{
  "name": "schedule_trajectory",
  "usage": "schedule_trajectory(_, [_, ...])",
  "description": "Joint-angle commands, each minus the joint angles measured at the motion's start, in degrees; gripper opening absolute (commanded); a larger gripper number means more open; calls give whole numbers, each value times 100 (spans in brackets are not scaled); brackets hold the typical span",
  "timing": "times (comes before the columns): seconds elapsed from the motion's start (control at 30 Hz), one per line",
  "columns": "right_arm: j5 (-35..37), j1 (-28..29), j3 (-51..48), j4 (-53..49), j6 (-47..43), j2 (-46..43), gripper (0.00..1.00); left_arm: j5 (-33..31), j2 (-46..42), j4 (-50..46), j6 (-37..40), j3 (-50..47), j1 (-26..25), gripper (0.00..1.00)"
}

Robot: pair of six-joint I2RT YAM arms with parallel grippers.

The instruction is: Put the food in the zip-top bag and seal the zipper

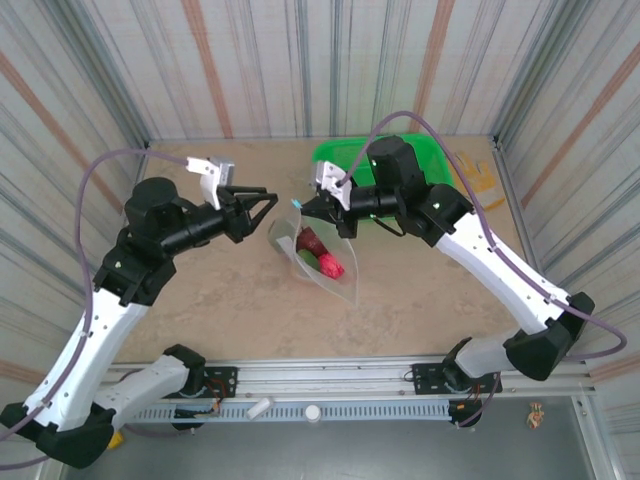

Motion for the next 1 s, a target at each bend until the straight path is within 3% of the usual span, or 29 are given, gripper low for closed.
schedule_trajectory(0.0, [-843, -33, -375, 63, -649, -343, 0, -171, -108, 158, 1345, -419, -363, 46])
schedule_trajectory(0.2, [-1214, -33, -1085, 225, -711, -706, 0, -150, -102, -68, 3301, -866, -1463, 56])
schedule_trajectory(0.43, [-1376, -54, -1372, 183, -726, -952, 0, 143, -225, 173, 3778, -1122, -1521, 53])
schedule_trajectory(0.5, [-1449, -56, -1434, 166, -713, -1018, 0, 259, -214, 139, 4044, -1165, -1521, 47])
schedule_trajectory(0.67, [-1434, -65, -1590, 169, -713, -1112, 0, 458, 38, -166, 4311, -978, -1521, 19])
schedule_trajectory(0.97, [-1447, -65, -1745, 188, -674, -1199, 0, 817, -11, 72, 4202, -849, -1541, 18])
